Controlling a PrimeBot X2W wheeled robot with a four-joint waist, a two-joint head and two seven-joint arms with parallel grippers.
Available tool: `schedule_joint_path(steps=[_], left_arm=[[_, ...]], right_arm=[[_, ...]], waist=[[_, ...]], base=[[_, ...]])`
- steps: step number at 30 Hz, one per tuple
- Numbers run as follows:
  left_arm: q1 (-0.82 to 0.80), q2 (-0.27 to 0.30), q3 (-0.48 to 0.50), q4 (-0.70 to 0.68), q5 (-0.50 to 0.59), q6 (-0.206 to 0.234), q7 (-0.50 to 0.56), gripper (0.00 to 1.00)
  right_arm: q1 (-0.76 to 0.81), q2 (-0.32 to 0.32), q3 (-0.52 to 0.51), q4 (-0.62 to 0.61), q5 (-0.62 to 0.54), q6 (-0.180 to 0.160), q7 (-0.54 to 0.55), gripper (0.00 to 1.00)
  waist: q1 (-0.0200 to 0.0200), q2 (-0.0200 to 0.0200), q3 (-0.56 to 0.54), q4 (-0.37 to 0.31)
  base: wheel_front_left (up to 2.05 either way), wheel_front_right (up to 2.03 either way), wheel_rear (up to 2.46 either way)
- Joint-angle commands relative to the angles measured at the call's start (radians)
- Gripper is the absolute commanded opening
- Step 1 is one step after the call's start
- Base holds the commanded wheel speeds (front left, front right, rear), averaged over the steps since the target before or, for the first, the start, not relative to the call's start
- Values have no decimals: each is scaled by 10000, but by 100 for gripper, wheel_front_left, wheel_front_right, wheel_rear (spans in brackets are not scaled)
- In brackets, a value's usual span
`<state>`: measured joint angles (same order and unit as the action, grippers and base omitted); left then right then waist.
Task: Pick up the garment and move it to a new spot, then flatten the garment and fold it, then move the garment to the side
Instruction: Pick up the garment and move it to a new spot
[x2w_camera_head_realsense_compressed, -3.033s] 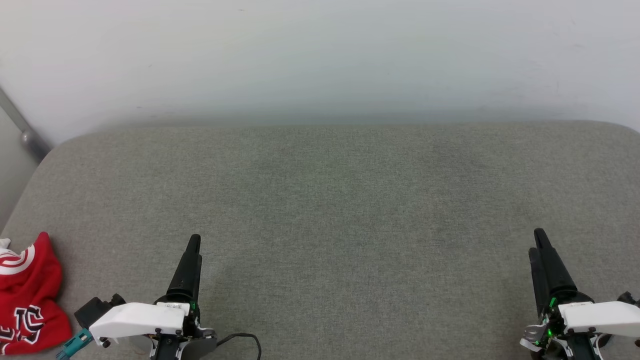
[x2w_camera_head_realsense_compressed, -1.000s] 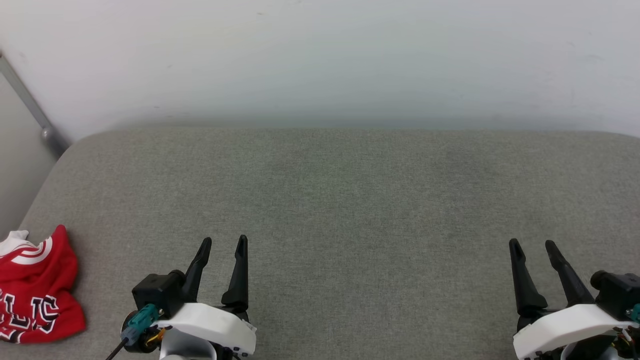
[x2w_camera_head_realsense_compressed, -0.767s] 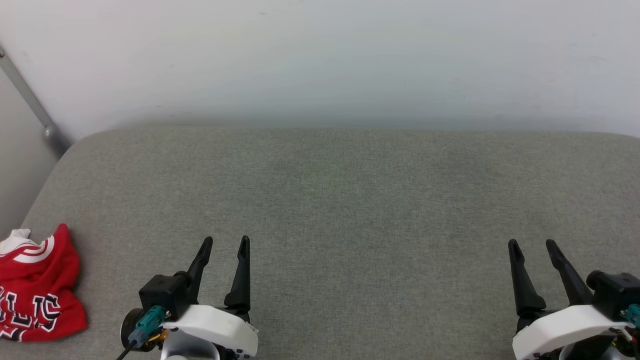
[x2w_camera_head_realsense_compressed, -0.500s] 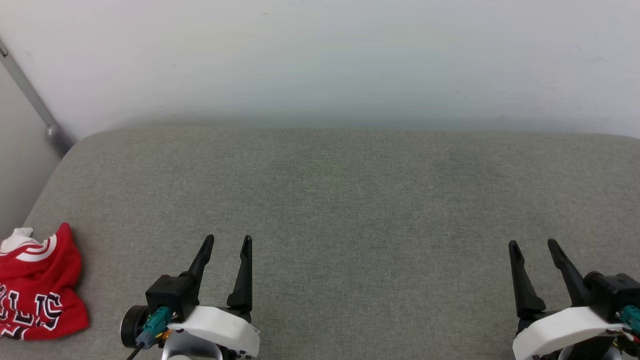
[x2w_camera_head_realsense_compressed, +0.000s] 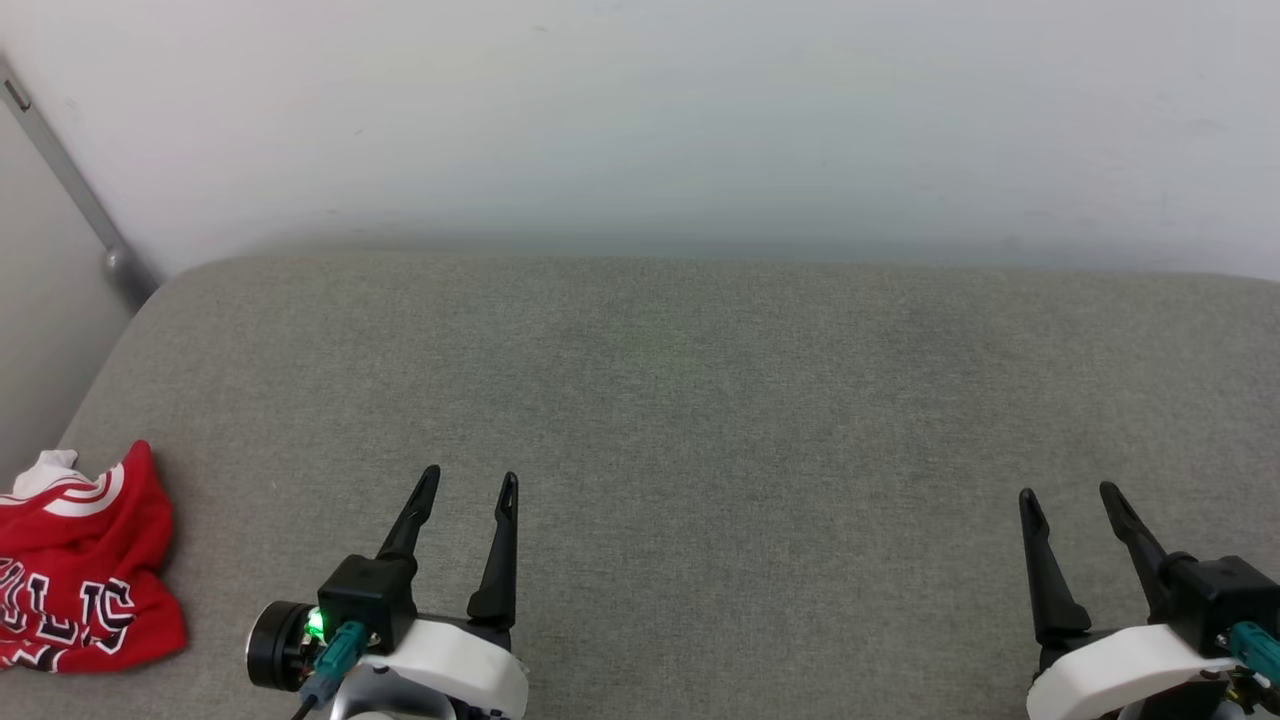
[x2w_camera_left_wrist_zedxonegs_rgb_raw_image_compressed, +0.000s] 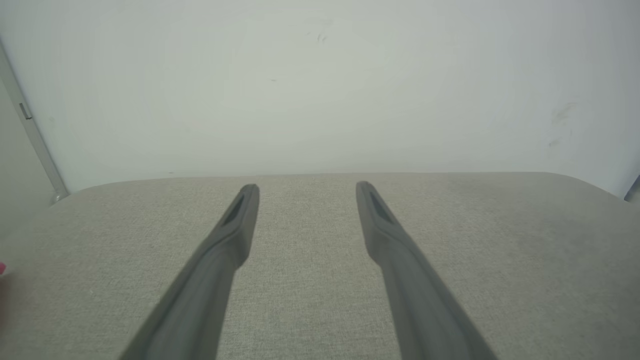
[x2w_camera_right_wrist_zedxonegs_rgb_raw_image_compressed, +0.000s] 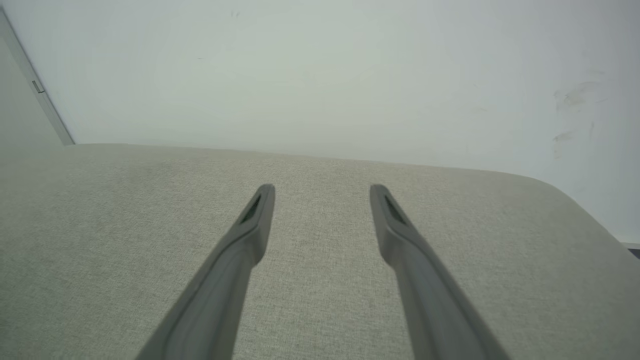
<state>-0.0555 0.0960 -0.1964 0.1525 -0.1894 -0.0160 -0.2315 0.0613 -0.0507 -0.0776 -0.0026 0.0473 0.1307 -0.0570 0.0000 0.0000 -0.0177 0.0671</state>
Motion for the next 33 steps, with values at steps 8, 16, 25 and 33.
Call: schedule_joint_path(steps=[8, 16, 25, 33], left_arm=[[-55, -102, -10, 87, 554, -58, -204, 100], [-167, -251, 181, 229, 780, -50, -340, 100], [-83, -296, 913, 424, 506, -42, -340, 100], [13, -334, 1504, 448, 360, -39, -340, 100]], right_arm=[[146, 6, -2, -104, -623, -1, -177, 100], [192, 9, 137, -165, -959, -1, -355, 100], [-141, 9, 694, 38, -624, -1, -495, 100], [-454, 9, 1115, 209, -470, -1, -616, 100]], waist=[[0, 0, -16, 211], [0, 0, -8, 1341], [0, 0, 30, 3250], [0, 0, 133, 4403]], base=[[0, 0, 0], [0, 0, 0], [0, 0, 0], [0, 0, 0]])
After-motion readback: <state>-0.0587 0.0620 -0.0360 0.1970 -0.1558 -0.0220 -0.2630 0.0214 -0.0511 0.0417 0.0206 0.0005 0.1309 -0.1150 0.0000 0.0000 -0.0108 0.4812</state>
